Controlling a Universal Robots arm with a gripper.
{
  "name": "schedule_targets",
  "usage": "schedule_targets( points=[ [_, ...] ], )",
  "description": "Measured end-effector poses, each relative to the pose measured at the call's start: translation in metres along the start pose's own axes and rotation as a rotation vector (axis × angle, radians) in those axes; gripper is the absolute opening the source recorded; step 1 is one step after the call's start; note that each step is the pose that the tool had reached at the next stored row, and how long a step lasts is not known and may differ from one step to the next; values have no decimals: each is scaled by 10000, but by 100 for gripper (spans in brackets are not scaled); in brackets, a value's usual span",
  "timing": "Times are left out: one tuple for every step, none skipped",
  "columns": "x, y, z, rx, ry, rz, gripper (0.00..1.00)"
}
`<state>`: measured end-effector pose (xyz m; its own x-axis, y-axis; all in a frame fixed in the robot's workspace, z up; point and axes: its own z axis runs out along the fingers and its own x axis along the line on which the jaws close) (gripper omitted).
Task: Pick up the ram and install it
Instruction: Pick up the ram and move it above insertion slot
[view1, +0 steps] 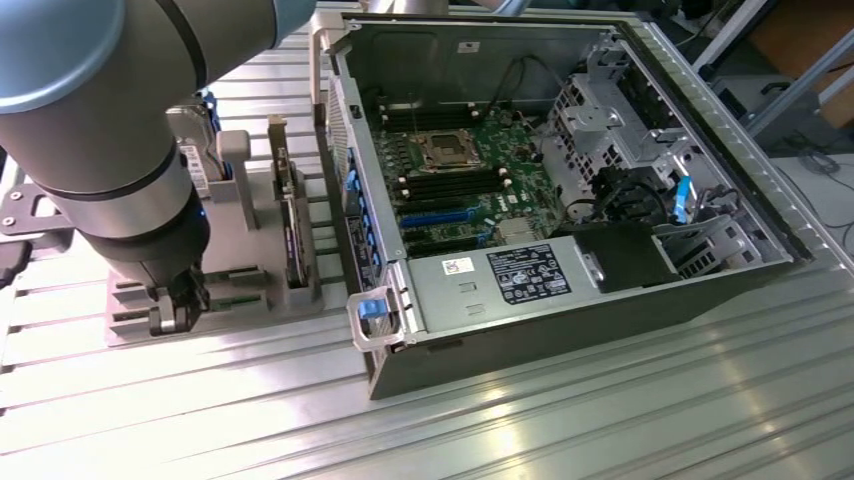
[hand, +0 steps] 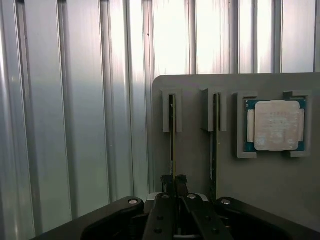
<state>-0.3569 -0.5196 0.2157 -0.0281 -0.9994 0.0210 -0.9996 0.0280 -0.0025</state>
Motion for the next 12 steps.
schedule_targets(
  points=[
    [0,0,-7,1,-1,0,12],
    [0,0,-14,0,0,0,12],
    [1,0,-21,0,1,0,12],
    [1,0,-29,1,1,0,12],
    [1,0,-37,0,1,0,12],
    [1,0,-48,2,1,0,12],
    [1,0,-56,2,1,0,12],
    [1,0,-65,1,3,0,12],
    [2,0,-74,3,3,0,12],
    [2,0,-85,1,7,0,12],
    [2,0,-95,1,10,0,12],
    [2,0,-108,1,14,0,12]
  ],
)
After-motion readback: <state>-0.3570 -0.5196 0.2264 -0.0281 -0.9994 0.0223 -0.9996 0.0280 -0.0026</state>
